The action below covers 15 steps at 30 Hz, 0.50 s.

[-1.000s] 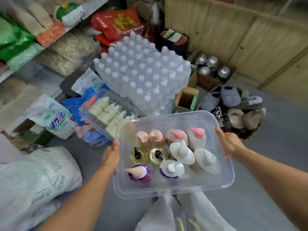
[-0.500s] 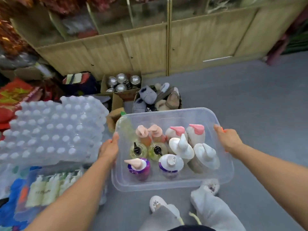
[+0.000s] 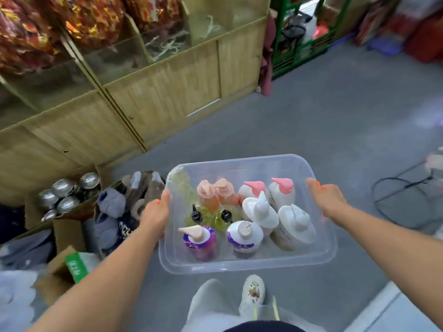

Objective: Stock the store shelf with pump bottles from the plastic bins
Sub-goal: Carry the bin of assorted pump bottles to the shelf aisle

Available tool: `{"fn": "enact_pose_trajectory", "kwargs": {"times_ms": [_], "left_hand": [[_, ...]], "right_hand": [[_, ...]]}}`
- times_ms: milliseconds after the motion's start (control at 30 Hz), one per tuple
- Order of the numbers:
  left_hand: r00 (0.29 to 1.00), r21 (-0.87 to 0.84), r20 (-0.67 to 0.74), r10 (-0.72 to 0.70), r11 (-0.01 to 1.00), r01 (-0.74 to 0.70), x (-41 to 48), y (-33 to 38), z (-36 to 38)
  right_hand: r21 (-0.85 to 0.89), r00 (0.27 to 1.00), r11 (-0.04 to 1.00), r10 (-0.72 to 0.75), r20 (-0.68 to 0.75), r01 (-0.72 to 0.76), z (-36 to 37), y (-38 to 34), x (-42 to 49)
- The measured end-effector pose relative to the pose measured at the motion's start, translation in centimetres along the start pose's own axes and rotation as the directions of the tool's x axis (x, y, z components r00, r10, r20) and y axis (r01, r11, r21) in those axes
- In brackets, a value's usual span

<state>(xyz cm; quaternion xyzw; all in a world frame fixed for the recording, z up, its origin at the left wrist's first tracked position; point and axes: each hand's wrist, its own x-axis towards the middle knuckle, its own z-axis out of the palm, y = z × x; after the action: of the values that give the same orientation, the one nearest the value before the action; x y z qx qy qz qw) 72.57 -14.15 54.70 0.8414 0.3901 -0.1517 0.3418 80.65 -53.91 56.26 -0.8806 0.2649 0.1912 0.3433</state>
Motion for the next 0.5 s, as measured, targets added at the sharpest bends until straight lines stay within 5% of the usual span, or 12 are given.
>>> {"fn": "enact_pose_trajectory", "kwargs": {"times_ms": [500], "left_hand": [[0.884, 0.112, 0.383, 0.267, 0.937, -0.331, 11.9, 40.4, 13.1]], "right_hand": [[0.343, 0.88, 0.878, 0.42, -0.221, -0.333, -15.7, 2.9, 18.3]]}}
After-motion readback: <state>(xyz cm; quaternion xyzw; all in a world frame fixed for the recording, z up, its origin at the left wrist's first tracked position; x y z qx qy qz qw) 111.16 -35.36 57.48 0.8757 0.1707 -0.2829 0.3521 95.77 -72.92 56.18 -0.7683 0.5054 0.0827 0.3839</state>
